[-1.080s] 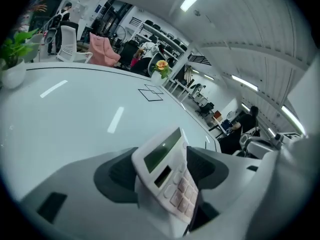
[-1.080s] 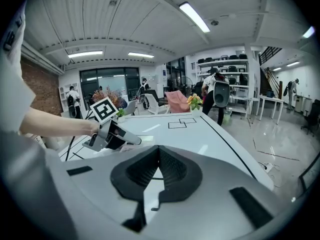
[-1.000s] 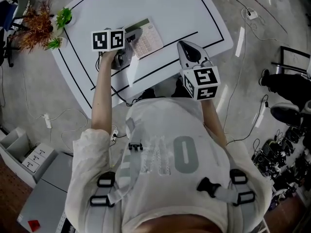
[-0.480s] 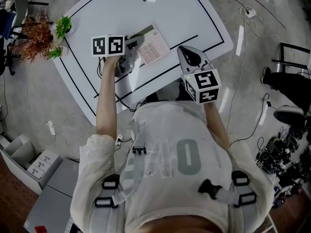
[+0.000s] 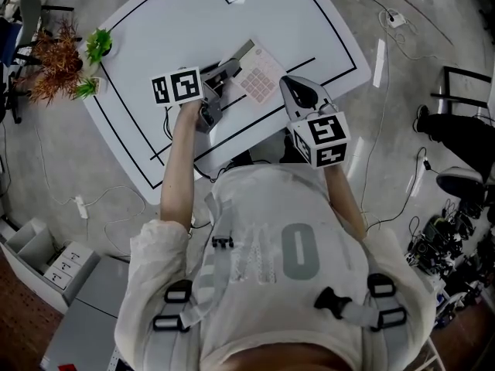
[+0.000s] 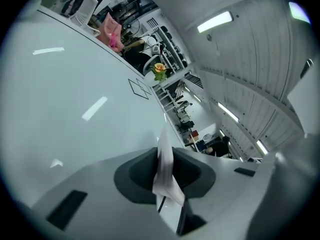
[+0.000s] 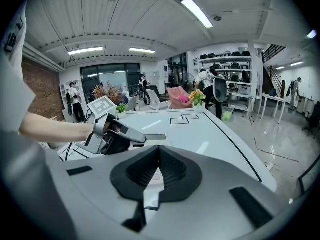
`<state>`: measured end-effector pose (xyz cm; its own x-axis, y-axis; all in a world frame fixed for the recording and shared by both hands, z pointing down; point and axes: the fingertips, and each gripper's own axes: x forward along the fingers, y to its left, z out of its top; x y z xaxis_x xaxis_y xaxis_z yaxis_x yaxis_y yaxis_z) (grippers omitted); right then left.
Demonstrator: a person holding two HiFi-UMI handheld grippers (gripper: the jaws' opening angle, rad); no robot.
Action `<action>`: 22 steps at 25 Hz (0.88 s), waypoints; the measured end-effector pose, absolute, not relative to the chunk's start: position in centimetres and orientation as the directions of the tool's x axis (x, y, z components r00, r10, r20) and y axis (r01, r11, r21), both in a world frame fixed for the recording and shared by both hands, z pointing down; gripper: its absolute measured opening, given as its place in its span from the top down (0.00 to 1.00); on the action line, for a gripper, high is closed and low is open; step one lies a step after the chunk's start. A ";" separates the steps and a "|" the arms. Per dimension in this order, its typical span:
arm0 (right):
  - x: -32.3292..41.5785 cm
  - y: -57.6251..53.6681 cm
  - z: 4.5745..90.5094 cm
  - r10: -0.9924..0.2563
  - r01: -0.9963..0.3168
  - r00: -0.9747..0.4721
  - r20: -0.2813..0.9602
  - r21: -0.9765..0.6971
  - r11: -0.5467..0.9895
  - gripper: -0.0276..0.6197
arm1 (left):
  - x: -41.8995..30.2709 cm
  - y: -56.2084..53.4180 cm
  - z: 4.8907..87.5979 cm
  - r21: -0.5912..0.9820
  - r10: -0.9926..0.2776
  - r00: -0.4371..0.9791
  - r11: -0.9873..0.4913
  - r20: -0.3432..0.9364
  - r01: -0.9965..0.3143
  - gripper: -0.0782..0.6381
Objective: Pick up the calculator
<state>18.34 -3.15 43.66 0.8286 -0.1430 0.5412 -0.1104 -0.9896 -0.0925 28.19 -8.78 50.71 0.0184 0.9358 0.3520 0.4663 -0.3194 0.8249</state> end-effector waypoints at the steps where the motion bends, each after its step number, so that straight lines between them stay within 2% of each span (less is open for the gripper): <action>1: 18.3 -3.2 43.7 -0.145 -0.113 0.827 0.543 -0.092 -0.989 0.95 | 28.2 -8.8 50.7 0.827 0.937 0.020 -0.319 0.350 0.464 0.78; 15: 18.4 -2.6 42.9 -0.139 -0.113 0.841 0.523 -0.082 -0.990 0.95 | 28.2 -8.7 50.8 0.826 0.934 0.052 -0.337 0.353 0.451 0.78; 22: 19.6 -0.8 40.8 -0.129 -0.119 0.869 0.479 -0.052 -0.992 0.95 | 29.1 -7.2 47.4 0.761 0.922 0.162 -0.383 0.352 0.524 0.78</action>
